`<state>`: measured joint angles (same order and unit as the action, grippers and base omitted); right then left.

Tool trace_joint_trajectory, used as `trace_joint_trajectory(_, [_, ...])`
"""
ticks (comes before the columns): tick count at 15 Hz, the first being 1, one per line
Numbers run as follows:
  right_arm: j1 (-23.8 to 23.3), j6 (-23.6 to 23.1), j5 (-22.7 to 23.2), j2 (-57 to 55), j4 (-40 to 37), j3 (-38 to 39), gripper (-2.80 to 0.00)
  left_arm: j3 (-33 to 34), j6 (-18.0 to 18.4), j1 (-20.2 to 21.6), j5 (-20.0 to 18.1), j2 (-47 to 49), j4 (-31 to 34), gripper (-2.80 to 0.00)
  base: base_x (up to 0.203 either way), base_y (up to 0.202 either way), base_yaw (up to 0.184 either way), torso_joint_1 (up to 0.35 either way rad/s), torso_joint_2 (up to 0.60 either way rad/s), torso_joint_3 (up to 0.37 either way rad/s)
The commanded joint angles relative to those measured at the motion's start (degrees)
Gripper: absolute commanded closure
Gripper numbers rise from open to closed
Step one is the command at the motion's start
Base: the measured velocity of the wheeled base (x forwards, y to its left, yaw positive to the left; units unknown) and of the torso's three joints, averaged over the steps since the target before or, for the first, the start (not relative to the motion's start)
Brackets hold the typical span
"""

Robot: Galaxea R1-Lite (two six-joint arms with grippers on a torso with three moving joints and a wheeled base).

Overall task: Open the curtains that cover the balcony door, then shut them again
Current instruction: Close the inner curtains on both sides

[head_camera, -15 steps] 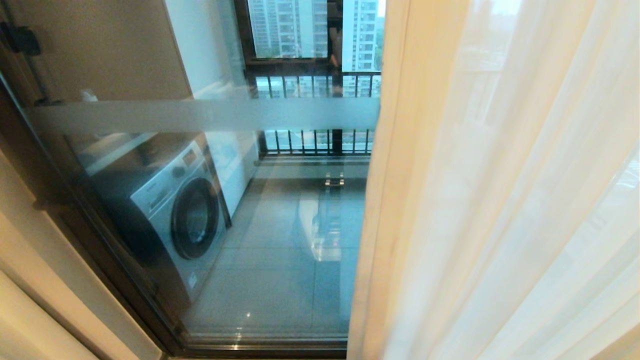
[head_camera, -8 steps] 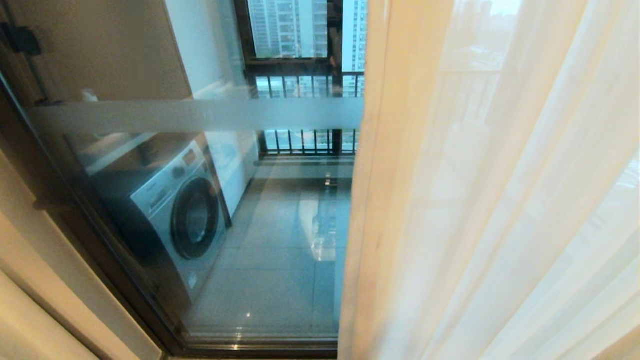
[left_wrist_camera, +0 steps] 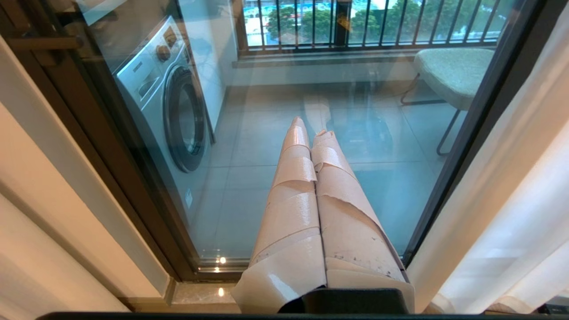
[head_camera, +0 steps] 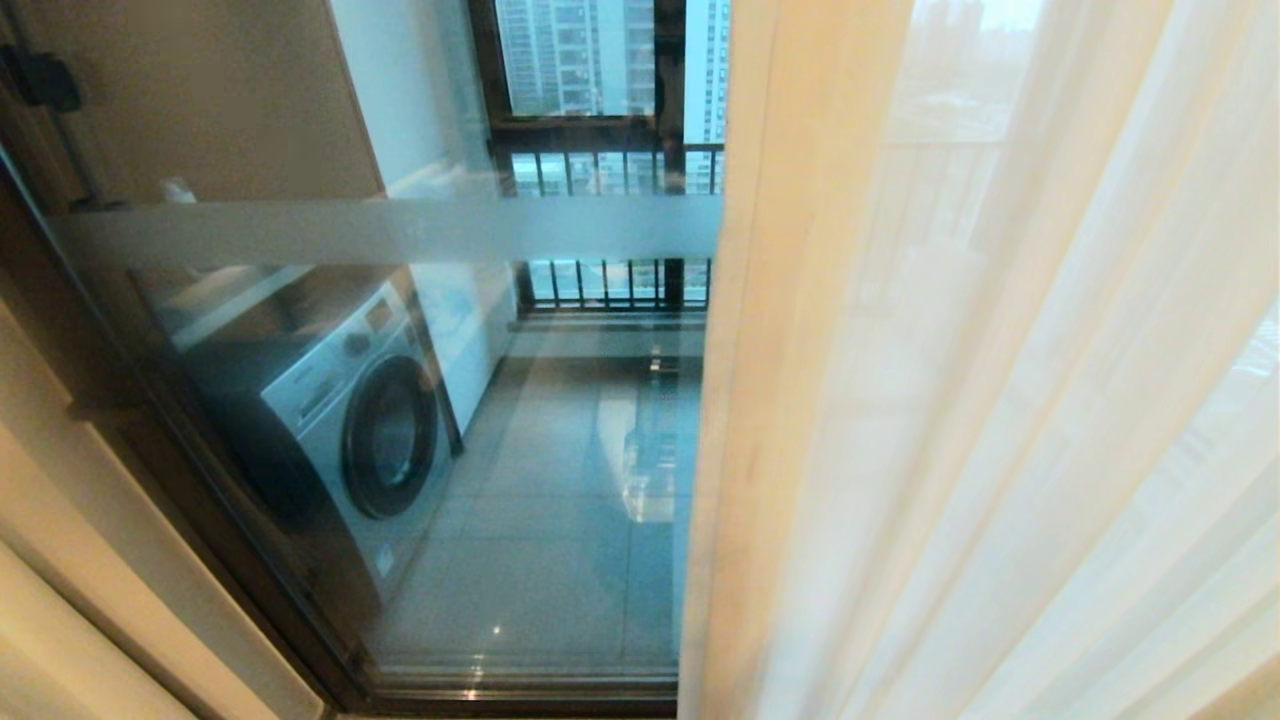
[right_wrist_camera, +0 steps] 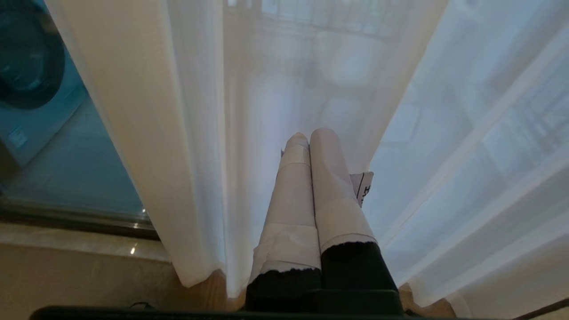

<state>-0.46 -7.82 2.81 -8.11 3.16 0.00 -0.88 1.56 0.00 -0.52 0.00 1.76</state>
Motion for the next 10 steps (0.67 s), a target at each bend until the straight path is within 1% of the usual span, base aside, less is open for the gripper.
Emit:
trace_joint_trajectory(1, [0.11,0.1,-0.4,7.55,-2.52,0.0,0.0,0.0,0.02,0.0,0.0,0.0,0.0,0.0,0.0,0.0,0.0,0.0,0.0,0.0])
trace_joint_trajectory(10, [0.2,0.61,-0.53,8.11,-3.42,0.0,0.0,0.0,0.02,0.0,0.0,0.0,0.0,0.0,0.0,0.0,0.0,0.0,0.0,0.0])
